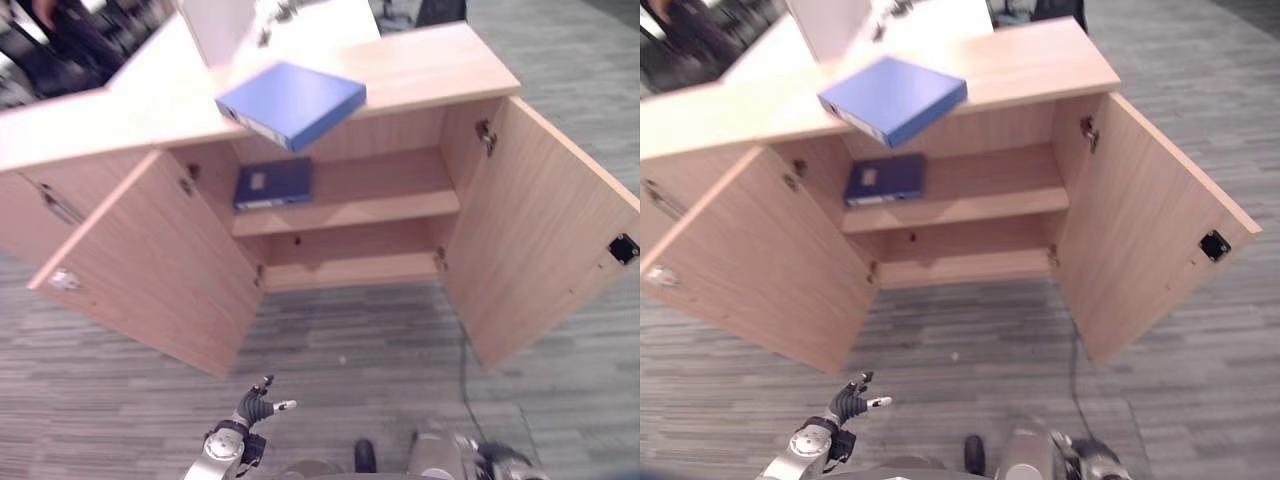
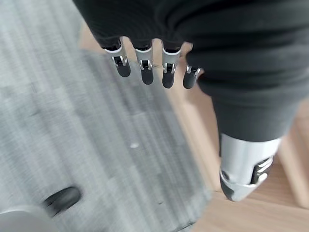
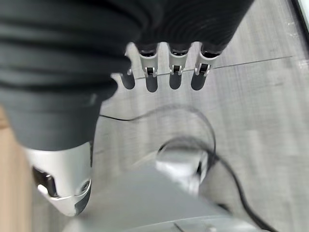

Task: Put the empty folder in the office cabinet

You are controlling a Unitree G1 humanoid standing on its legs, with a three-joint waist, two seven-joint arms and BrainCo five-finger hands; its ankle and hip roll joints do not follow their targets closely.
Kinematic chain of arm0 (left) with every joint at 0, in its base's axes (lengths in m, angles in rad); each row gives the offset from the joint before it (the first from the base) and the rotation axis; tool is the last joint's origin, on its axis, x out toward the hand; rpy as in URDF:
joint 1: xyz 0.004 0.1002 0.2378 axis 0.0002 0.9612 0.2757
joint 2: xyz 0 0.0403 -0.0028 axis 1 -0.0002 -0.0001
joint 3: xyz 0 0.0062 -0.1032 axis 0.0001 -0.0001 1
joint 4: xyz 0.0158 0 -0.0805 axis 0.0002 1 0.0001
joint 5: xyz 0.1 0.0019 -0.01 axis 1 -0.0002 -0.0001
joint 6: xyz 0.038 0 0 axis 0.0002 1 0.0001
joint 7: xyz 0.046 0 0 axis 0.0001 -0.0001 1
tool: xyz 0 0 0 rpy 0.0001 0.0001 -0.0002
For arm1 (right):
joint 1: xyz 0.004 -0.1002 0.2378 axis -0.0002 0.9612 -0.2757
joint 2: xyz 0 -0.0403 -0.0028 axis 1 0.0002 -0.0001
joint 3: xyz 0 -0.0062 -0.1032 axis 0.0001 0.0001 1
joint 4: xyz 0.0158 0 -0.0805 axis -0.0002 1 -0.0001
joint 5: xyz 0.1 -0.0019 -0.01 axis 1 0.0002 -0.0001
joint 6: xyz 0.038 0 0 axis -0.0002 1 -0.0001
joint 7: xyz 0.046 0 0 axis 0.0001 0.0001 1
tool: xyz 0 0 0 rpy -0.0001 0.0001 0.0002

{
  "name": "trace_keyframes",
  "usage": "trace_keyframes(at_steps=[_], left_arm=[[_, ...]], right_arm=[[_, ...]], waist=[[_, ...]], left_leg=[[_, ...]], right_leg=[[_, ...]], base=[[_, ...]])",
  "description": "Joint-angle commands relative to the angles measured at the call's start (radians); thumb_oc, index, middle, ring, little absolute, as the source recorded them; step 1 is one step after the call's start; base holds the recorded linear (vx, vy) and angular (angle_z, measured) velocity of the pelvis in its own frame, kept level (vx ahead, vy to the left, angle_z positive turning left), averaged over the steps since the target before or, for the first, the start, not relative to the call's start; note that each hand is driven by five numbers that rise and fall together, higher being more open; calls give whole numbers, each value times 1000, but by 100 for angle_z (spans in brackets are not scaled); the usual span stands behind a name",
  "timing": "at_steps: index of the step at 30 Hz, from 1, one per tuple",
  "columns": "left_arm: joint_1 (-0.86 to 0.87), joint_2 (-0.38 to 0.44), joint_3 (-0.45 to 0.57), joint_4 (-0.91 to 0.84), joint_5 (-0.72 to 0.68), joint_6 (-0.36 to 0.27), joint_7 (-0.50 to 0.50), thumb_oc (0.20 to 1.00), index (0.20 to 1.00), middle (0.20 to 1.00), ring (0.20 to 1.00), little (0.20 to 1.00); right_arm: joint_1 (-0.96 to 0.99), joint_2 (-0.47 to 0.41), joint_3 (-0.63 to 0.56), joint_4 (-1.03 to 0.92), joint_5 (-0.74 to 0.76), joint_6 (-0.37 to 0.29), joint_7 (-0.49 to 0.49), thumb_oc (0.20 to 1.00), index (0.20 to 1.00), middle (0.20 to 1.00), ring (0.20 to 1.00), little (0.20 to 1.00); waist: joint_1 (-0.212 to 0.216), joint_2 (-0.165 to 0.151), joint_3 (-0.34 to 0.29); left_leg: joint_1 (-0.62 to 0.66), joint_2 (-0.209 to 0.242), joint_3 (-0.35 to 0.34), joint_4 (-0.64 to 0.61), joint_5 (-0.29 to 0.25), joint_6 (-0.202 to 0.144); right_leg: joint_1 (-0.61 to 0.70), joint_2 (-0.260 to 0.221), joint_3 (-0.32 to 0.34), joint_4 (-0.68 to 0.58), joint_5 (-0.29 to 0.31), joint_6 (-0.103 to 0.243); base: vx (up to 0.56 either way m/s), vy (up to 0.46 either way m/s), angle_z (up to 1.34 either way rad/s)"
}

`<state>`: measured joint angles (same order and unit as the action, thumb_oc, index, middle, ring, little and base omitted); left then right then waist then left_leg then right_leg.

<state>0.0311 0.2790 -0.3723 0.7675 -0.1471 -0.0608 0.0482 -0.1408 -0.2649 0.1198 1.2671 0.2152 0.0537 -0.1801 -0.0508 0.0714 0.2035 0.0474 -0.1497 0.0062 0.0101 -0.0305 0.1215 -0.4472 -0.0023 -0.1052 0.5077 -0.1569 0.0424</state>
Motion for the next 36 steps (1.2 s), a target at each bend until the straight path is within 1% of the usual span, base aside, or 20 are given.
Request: trace_keyframes(at_steps=[1,3,4,6,7,8,10,11,12,13,14,15,16,20,21,22,23,26,29,36], left_arm=[[-22,4,16,-92,36,-28,-7,1000,1000,1000,1000,1000],[-25,9,17,-96,38,-26,-9,1000,1000,1000,1000,1000],[-23,7,17,-76,47,-26,-6,1000,1000,1000,1000,1000],[-17,-1,34,-35,40,-20,-1,1000,1000,1000,1000,1000],[-17,-1,34,-35,40,-20,-1,1000,1000,1000,1000,1000],[-16,1,46,-31,31,-18,3,1000,1000,1000,1000,1000],[-21,2,54,-23,22,-16,4,1000,1000,1000,1000,1000],[-23,4,59,-26,9,-16,8,1000,1000,1000,1000,1000],[-23,4,59,-26,9,-16,8,1000,1000,1000,1000,1000],[-23,3,64,-34,-1,-18,13,1000,1000,1000,1000,1000],[-19,1,70,-42,-6,-18,15,1000,1000,1000,1000,1000],[-19,1,70,-42,-6,-18,15,1000,1000,1000,1000,1000],[-11,1,75,-51,-14,-14,13,1000,1000,1000,1000,1000],[2,8,79,-66,-12,-14,11,1000,1000,1000,1000,1000],[11,16,86,-85,-19,-14,12,1000,1000,1000,1000,1000],[11,16,86,-85,-19,-14,12,1000,1000,1000,1000,1000],[13,14,91,-85,-31,-13,15,1000,1000,1000,1000,1000],[10,13,93,-80,-37,-10,18,1000,1000,1000,1000,1000],[20,19,91,-75,-31,-7,11,1000,1000,1000,1000,1000],[22,38,84,-103,-41,-5,3,1000,1000,1000,1000,1000]], right_arm=[[-14,-32,-22,66,26,-23,-31,1000,1000,1000,1000,1000],[-4,-24,-20,49,32,-24,-28,1000,1000,1000,1000,1000],[16,-23,-18,48,42,-30,-28,1000,1000,1000,1000,1000],[22,-21,-11,54,31,-30,-24,1000,1000,1000,1000,1000],[22,-21,-11,54,31,-30,-24,1000,1000,1000,1000,1000],[32,-19,-19,61,38,-37,-23,1000,1000,1000,1000,1000],[34,-18,-17,64,42,-38,-22,1000,1000,1000,1000,1000],[35,-17,-13,60,42,-37,-21,1000,1000,1000,1000,1000],[35,-16,-13,60,42,-37,-22,1000,1000,1000,1000,1000],[35,-20,-11,53,45,-39,-22,1000,1000,1000,1000,1000],[38,-27,-10,50,44,-35,-24,1000,1000,1000,1000,1000],[38,-27,-10,50,44,-35,-24,1000,1000,1000,1000,1000],[43,-34,-11,47,42,-32,-24,1000,1000,1000,1000,1000],[52,-42,-2,50,27,-31,-17,1000,1000,1000,1000,1000],[50,-49,8,50,18,-31,-17,1000,1000,1000,1000,1000],[50,-49,8,50,18,-31,-17,1000,1000,1000,1000,1000],[49,-52,13,48,12,-31,-20,1000,1000,1000,1000,1000],[48,-52,16,46,9,-29,-23,1000,1000,1000,1000,1000],[68,-39,13,46,-1,-28,-17,1000,1000,1000,1000,1000],[89,-10,21,56,-5,-27,-9,1000,1000,1000,1000,1000]], waist=[[-38,-7,3],[-50,-16,2],[-53,-24,-15],[-41,-26,-48],[-41,-26,-48],[-43,-43,-52],[-39,-67,-43],[-31,-80,-31],[-32,-78,-33],[-24,-90,-24],[-14,-106,-22],[-14,-105,-22],[4,-120,-19],[25,-126,-21],[46,-107,-19],[46,-108,-18],[62,-94,-17],[69,-92,-12],[70,-76,-39],[72,-90,-56]], left_leg=[[28,18,-33,1,-50,-56],[48,14,-56,-8,-55,-59],[75,9,-68,-28,-69,-58],[99,43,-40,-9,-116,-77],[99,44,-40,-7,-118,-77],[84,69,-7,82,-152,-110],[18,96,40,260,-134,-132],[-38,110,50,379,-103,-136],[-47,113,48,391,-109,-137],[-88,120,59,481,-77,-135],[-166,152,98,568,-70,-118],[-167,152,98,569,-71,-118],[-239,153,112,567,-78,-96],[-274,145,80,400,-43,-107],[-279,142,21,208,62,-137],[-277,142,22,206,63,-137],[-291,146,-34,88,125,-156],[-301,144,-55,39,144,-162],[-223,162,-93,-43,185,-169],[-195,146,-89,-38,168,-148]], right_leg=[[169,15,25,-257,178,50],[169,16,26,-284,186,49],[242,17,45,-357,176,32],[283,26,44,-368,154,16],[284,27,43,-368,154,15],[330,26,45,-391,144,14],[375,18,42,-411,137,8],[394,15,45,-415,135,-2],[391,18,43,-415,135,-3],[407,16,43,-418,131,-11],[427,10,49,-420,116,-24],[427,10,49,-420,116,-24],[449,2,64,-419,105,-32],[468,-1,79,-416,86,-27],[491,18,91,-412,67,-29],[492,17,91,-412,67,-29],[509,29,105,-408,52,-31],[523,35,123,-400,39,-33],[555,51,142,-427,27,-35],[576,38,151,-473,30,-24]], base=[[224,-92,111],[275,-151,105],[497,-256,41],[445,-233,9],[313,-243,-5],[266,-240,-1],[255,-296,30],[112,-190,24],[101,-181,13],[156,-198,-13],[161,-197,-21],[221,-173,-46],[180,-69,-25],[188,-20,-36],[219,23,-28],[288,38,-35],[137,15,-24],[155,16,-31],[201,48,-49],[97,64,-9]])
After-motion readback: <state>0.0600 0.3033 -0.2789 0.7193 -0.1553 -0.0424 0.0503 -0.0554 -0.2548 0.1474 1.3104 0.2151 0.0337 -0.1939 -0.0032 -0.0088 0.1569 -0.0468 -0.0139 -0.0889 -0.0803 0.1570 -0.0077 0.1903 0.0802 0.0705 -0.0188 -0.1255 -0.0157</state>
